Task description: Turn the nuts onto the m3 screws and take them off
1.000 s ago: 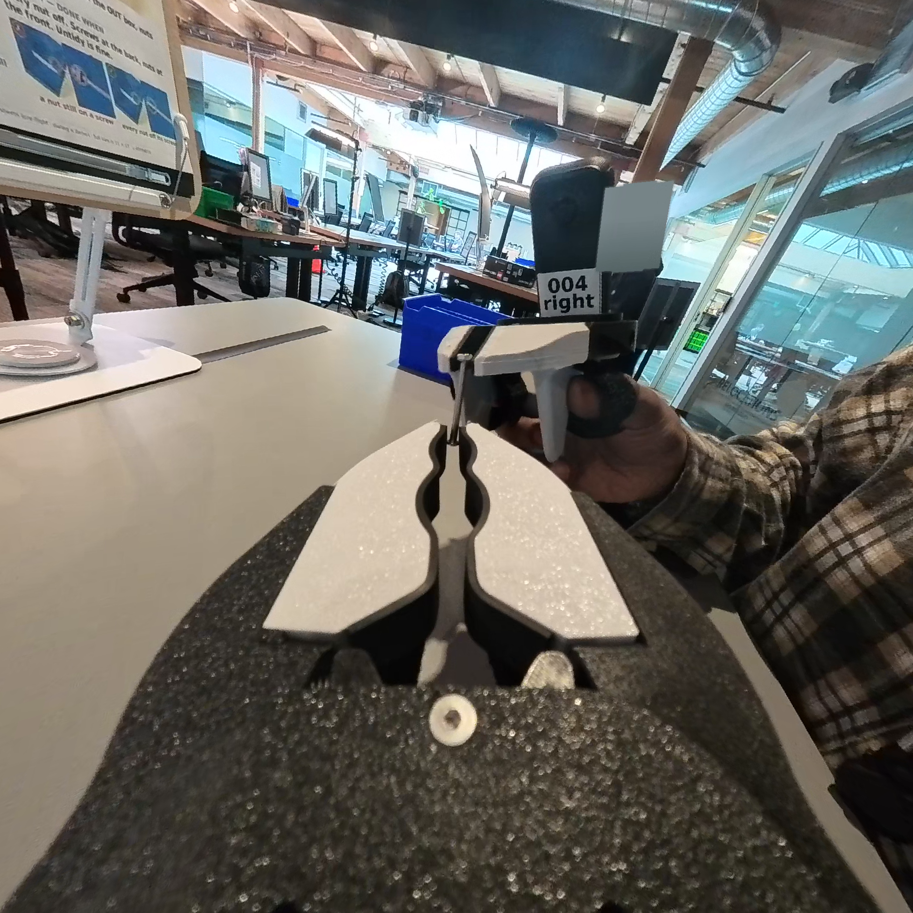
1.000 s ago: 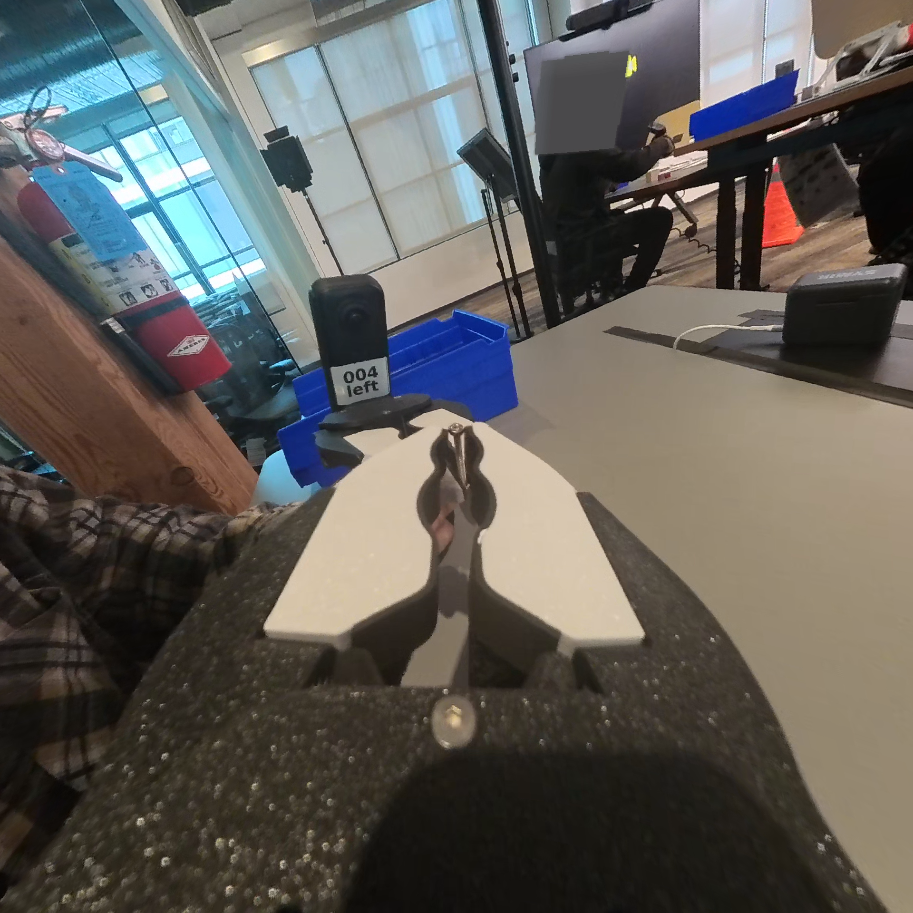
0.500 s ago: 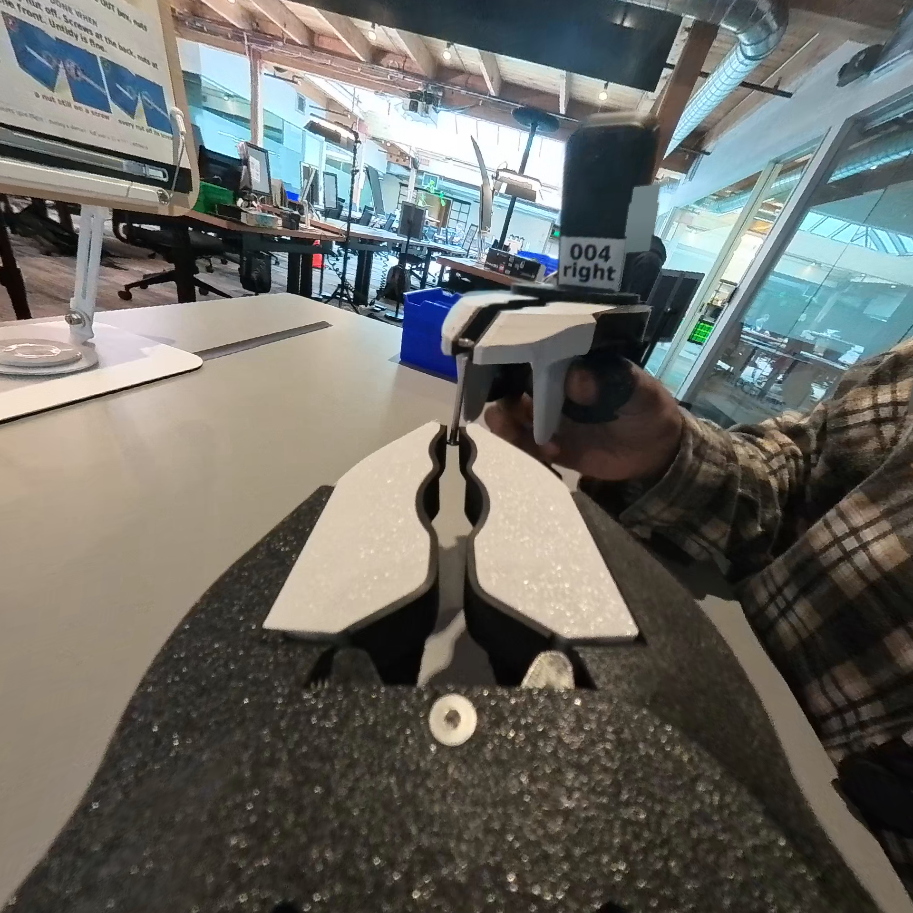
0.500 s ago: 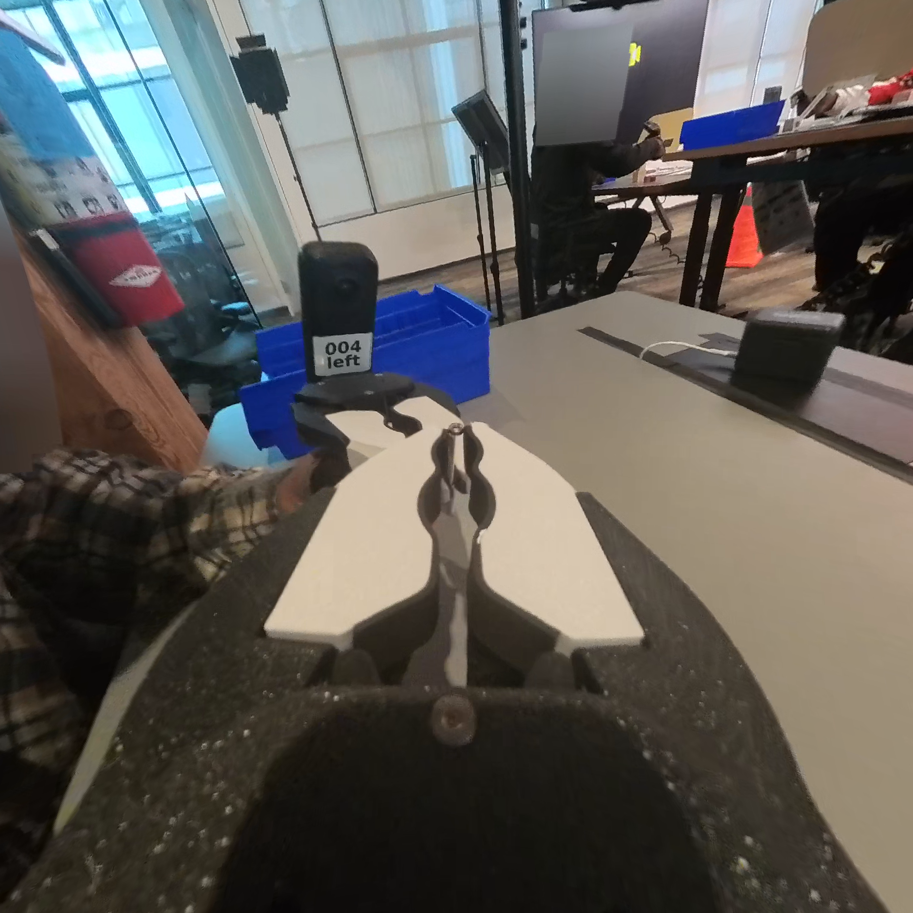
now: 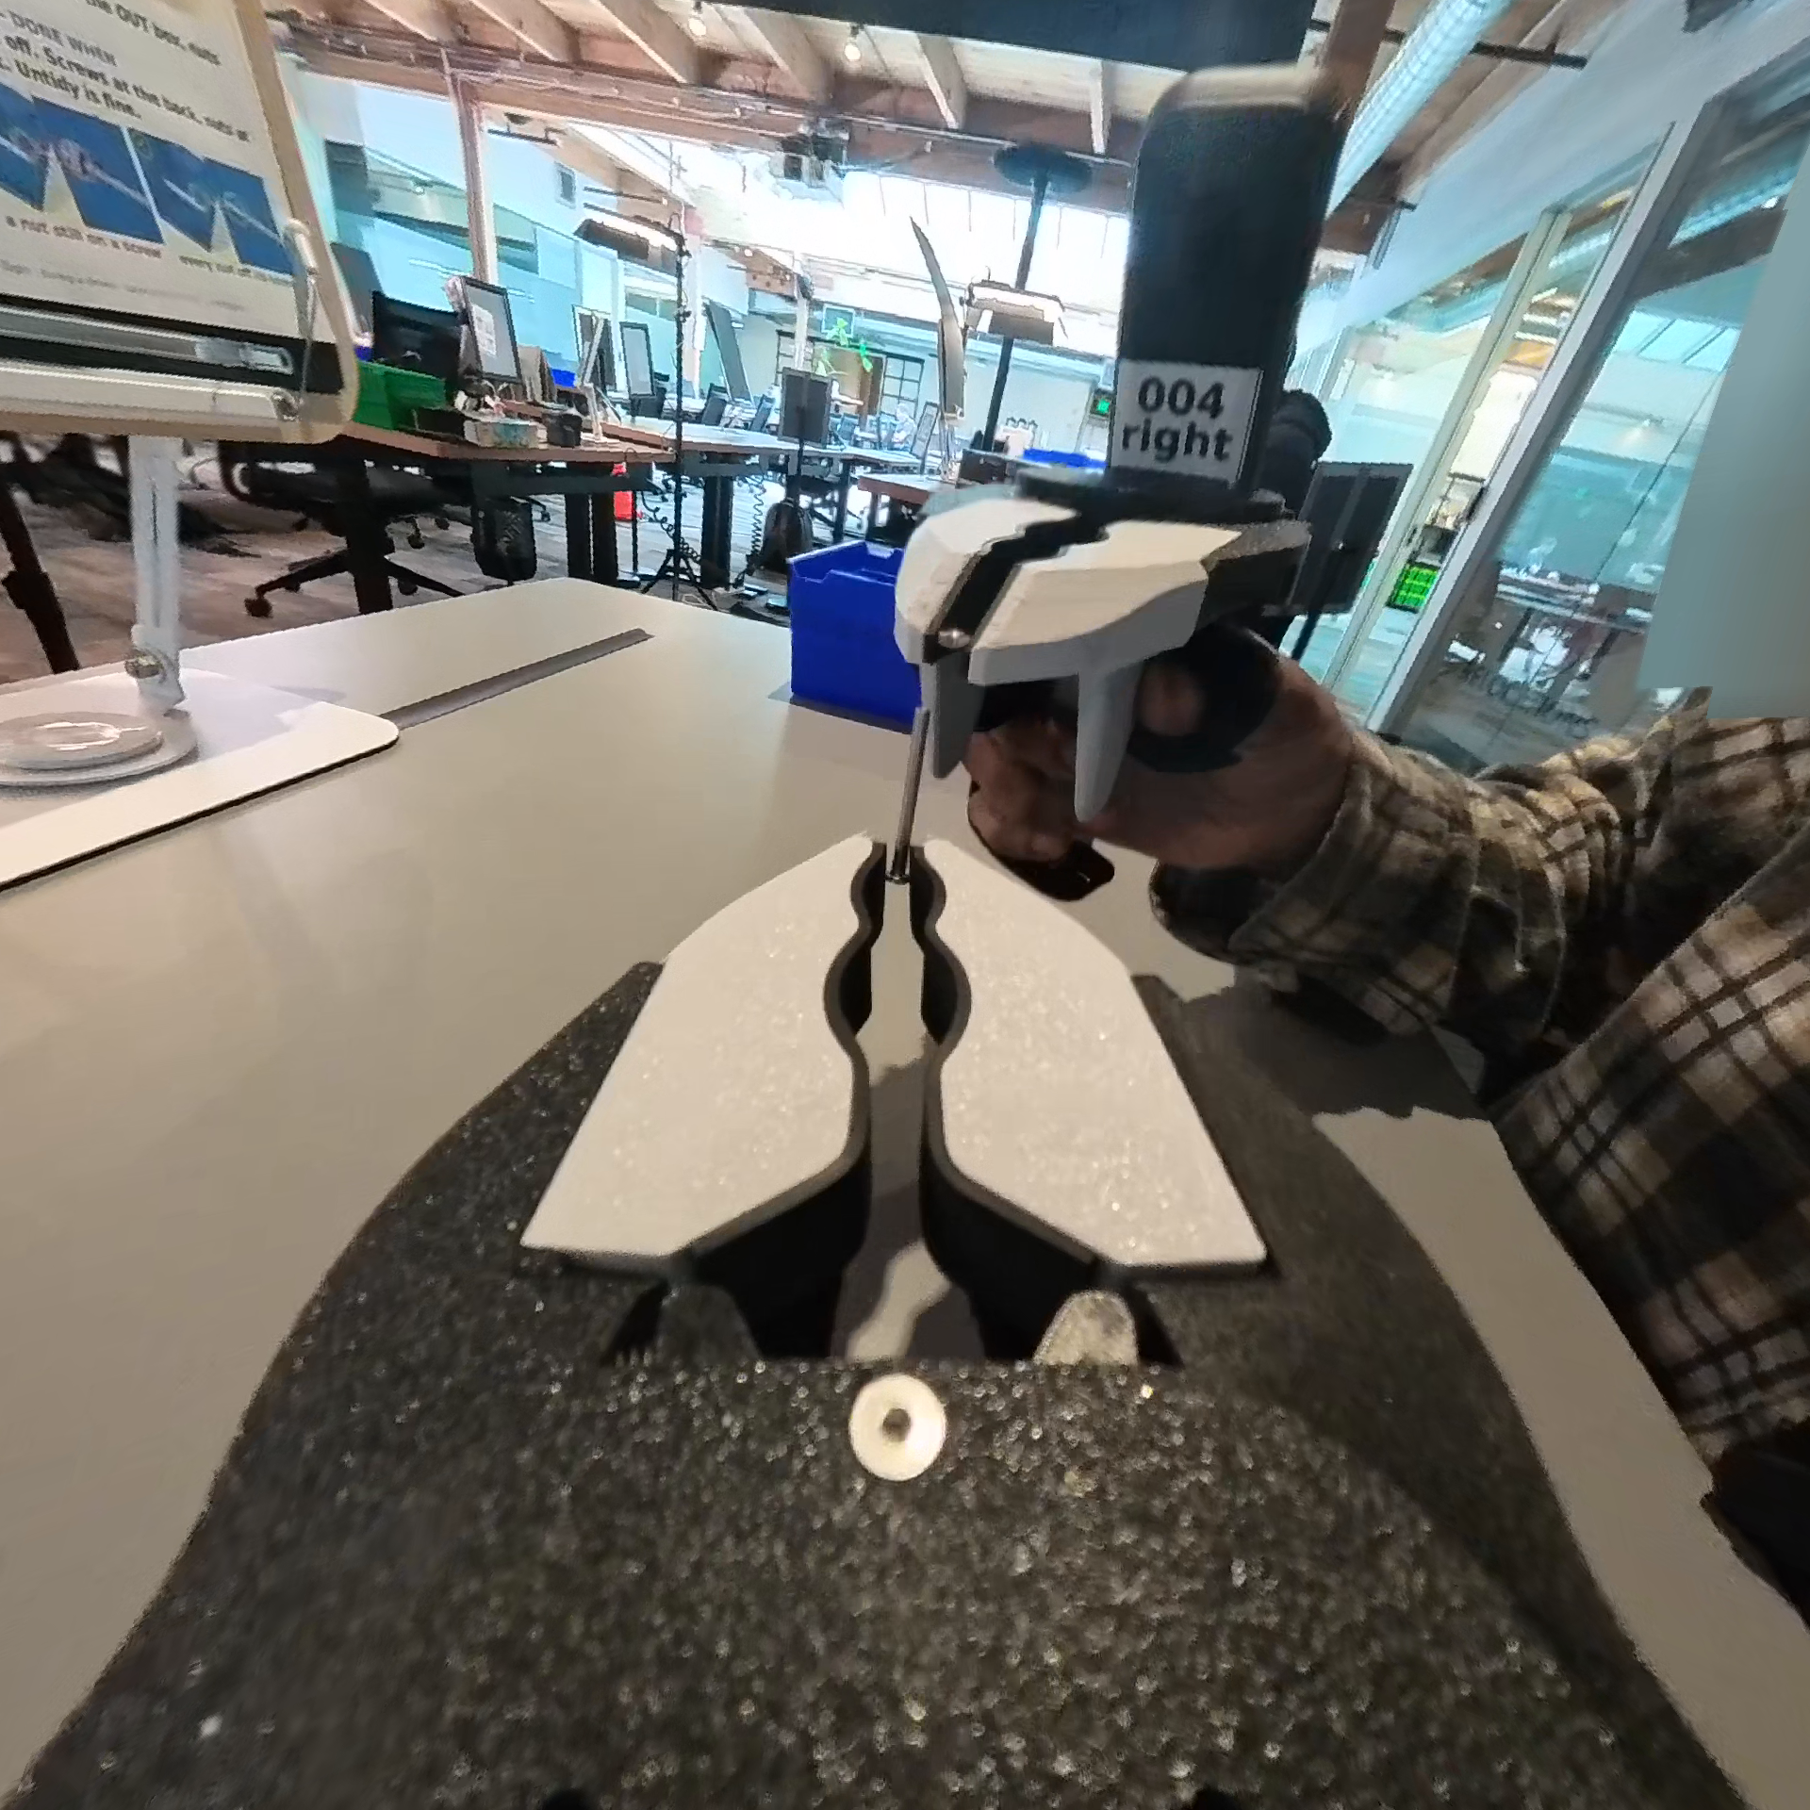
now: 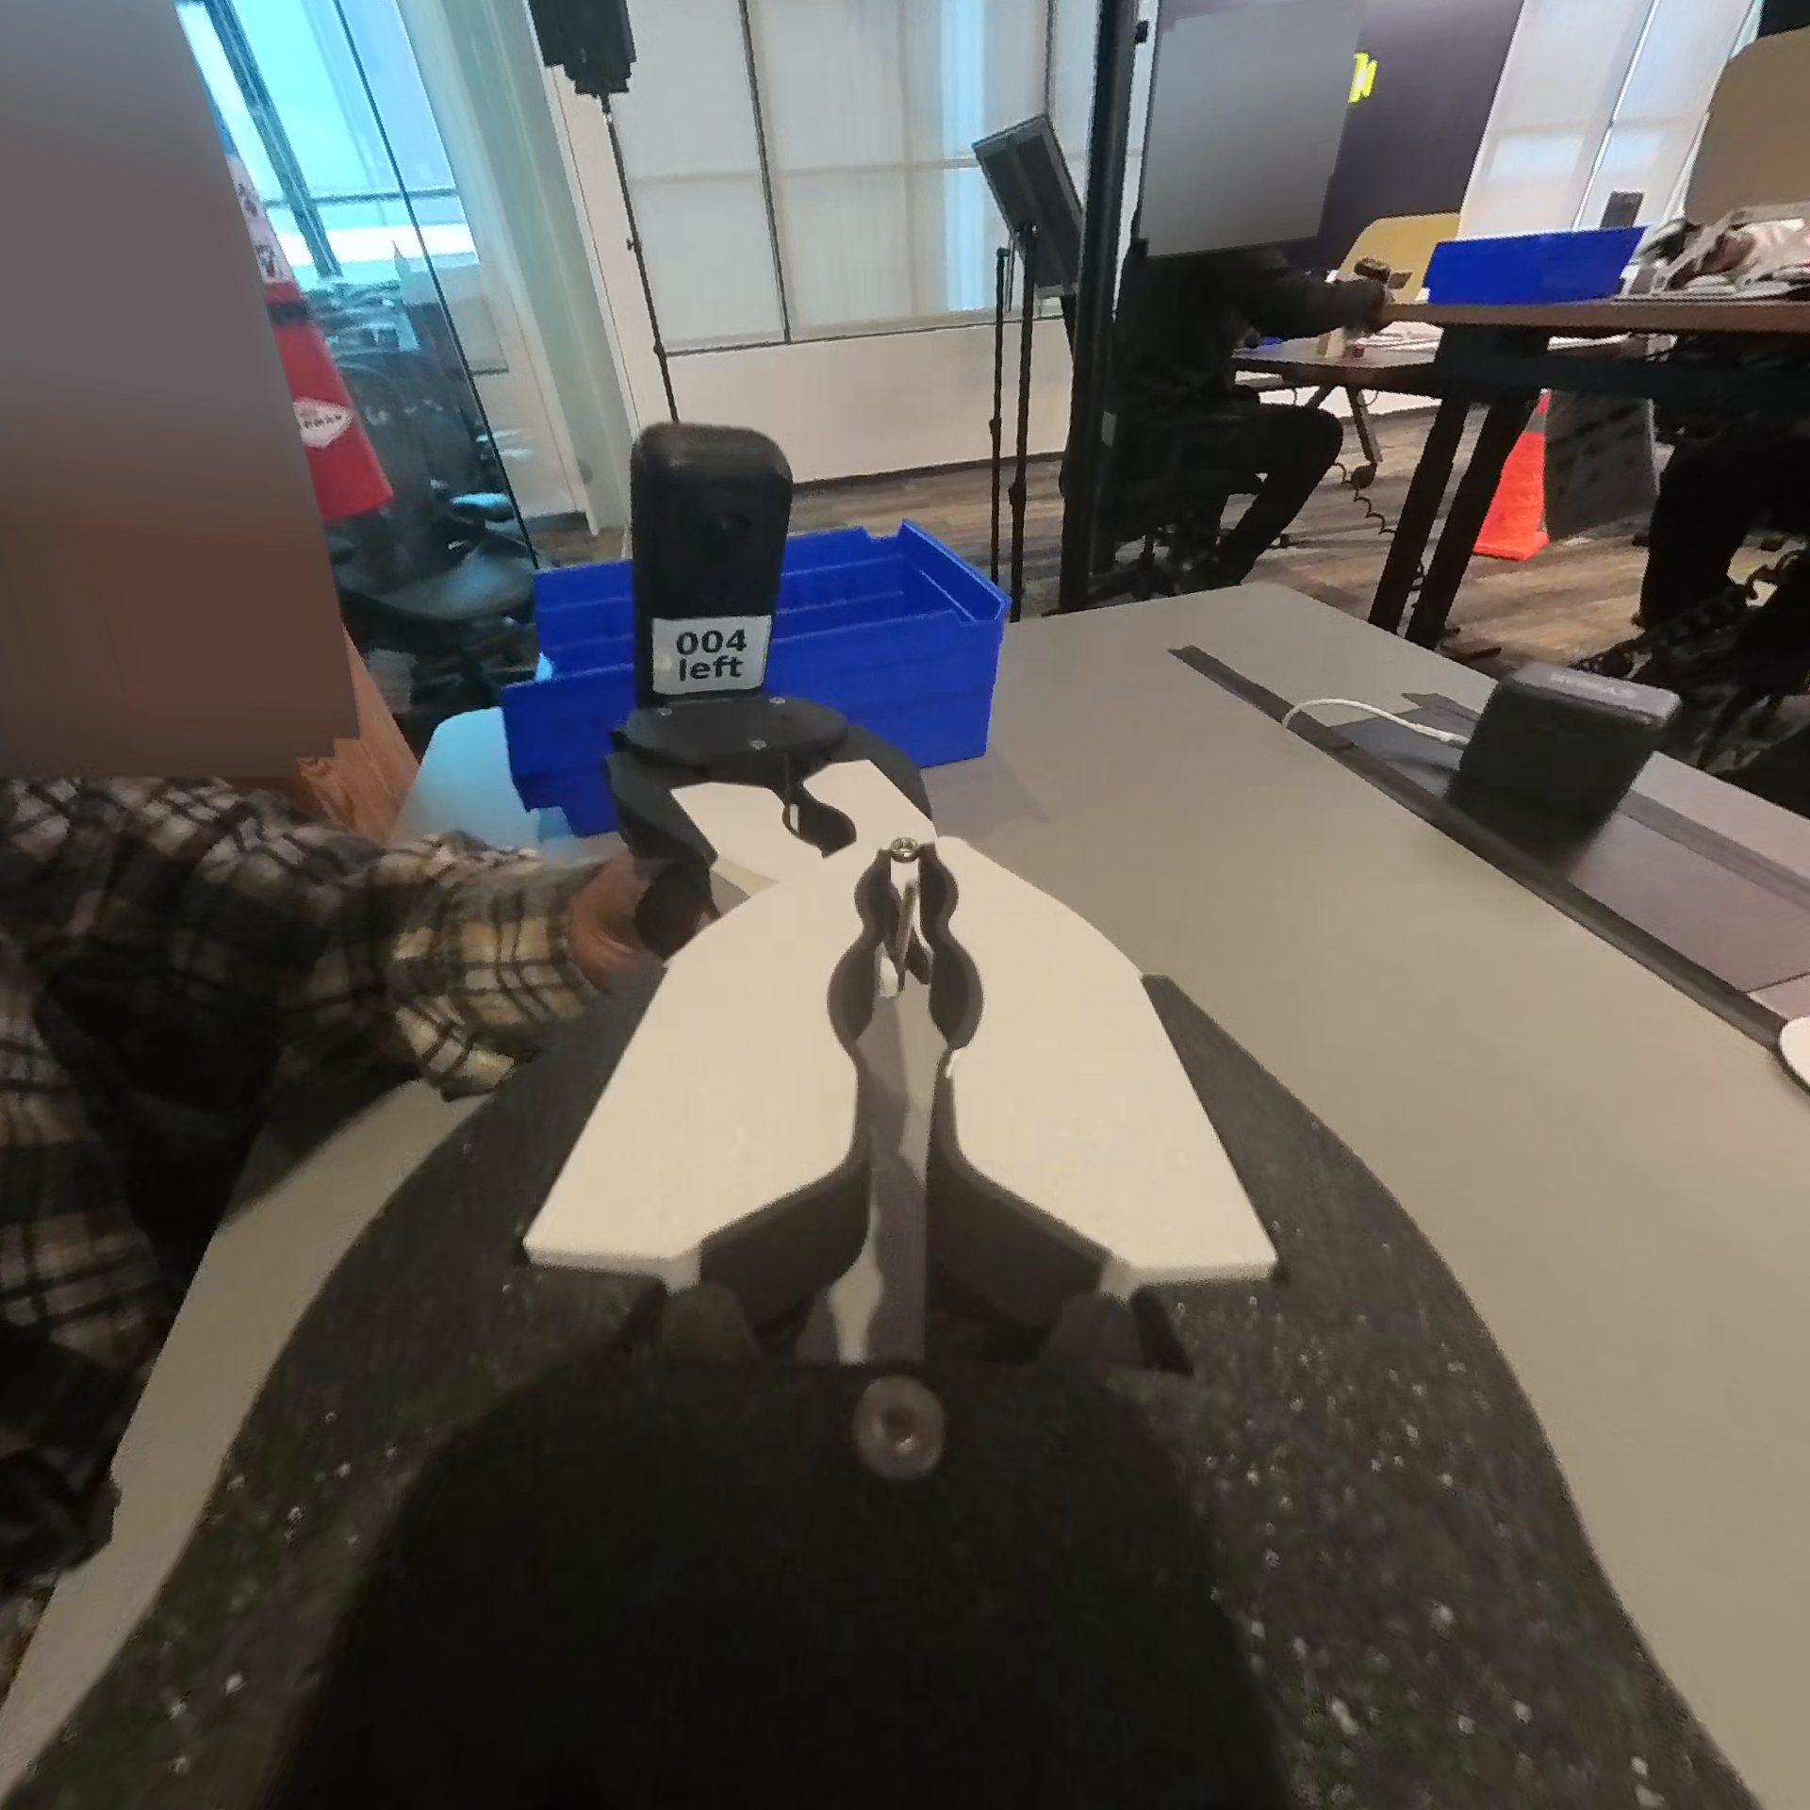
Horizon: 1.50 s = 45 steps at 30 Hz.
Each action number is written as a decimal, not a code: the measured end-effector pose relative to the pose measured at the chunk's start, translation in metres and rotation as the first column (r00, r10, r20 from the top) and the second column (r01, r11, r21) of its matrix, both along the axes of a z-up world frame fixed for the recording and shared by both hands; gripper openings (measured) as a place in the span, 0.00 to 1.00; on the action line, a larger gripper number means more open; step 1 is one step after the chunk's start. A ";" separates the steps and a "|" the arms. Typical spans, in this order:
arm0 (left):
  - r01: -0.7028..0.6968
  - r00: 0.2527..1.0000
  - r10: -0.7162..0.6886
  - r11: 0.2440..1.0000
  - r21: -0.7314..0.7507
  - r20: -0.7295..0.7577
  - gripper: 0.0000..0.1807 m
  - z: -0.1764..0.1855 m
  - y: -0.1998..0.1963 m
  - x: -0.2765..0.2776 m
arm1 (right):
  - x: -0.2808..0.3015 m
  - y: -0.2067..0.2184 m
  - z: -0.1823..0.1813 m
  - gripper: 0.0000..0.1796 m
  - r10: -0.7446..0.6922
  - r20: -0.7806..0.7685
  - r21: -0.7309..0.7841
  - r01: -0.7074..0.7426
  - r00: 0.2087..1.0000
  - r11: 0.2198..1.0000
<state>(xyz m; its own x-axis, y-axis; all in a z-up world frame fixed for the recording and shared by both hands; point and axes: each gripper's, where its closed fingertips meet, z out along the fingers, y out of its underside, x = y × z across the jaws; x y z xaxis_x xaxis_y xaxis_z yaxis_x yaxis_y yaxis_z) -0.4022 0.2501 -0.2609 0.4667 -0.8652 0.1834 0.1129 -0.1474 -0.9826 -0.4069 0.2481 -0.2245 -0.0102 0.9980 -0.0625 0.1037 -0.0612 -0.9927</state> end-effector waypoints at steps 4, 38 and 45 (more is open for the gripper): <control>0.001 0.999 0.000 1.000 0.027 -0.034 0.02 -0.001 -0.002 0.002 | 0.003 -0.003 -0.001 0.03 0.023 0.041 0.048 -0.025 0.999 0.999; 0.048 0.998 -0.049 0.998 0.029 0.048 0.02 0.007 -0.007 0.004 | 0.000 -0.010 -0.005 0.03 0.077 -0.041 -0.014 -0.078 0.996 0.997; 0.062 0.995 -0.062 0.998 0.011 0.075 0.02 0.007 -0.008 0.005 | -0.002 -0.009 -0.004 0.03 0.077 -0.087 -0.020 -0.079 0.993 0.997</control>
<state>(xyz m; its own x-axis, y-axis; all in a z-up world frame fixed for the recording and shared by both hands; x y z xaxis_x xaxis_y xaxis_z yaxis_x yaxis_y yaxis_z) -0.3973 0.2424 -0.2536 0.3972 -0.8938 0.2081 0.1776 -0.1476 -0.9730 -0.4086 0.2388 -0.2282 -0.0946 0.9922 -0.0813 0.0235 -0.0795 -0.9966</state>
